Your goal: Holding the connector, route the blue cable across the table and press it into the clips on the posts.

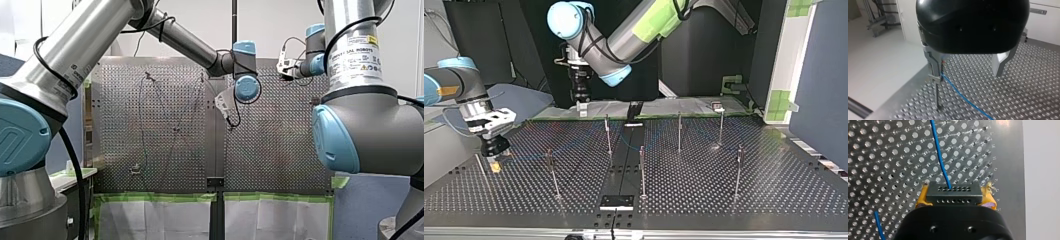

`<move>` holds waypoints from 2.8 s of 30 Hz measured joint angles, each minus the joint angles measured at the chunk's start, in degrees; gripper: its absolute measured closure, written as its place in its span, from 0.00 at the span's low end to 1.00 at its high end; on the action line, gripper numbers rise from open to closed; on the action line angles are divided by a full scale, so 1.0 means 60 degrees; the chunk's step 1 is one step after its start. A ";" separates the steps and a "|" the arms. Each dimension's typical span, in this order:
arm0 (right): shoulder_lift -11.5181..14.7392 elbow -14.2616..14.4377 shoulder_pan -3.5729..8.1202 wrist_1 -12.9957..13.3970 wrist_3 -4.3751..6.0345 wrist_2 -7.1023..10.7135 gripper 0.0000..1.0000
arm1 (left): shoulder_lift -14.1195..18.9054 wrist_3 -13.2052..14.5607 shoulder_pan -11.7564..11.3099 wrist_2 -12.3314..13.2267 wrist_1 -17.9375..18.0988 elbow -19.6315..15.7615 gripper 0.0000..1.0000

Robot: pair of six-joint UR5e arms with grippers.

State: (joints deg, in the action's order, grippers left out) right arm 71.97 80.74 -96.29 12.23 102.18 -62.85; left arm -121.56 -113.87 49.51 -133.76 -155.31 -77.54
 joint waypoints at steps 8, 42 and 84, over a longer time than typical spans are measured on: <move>-0.0004 -0.0001 -0.0010 0.0002 -0.0018 0.0000 1.00 | -0.0061 -0.0678 -0.0158 0.0253 0.0679 -0.0679 0.00; -0.0004 0.0000 -0.0047 0.0011 -0.0046 0.0059 1.00 | -0.0070 0.0034 -0.2567 0.1647 0.3620 -0.3621 0.00; -0.0004 0.0085 -0.0113 0.0020 -0.0078 0.0071 1.00 | -0.1072 0.1703 -0.2316 0.1488 0.5870 -0.7001 0.00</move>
State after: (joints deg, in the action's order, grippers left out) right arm 71.95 81.25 -96.96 12.35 101.71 -62.42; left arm -128.00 -103.66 35.62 -124.83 -120.09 -119.55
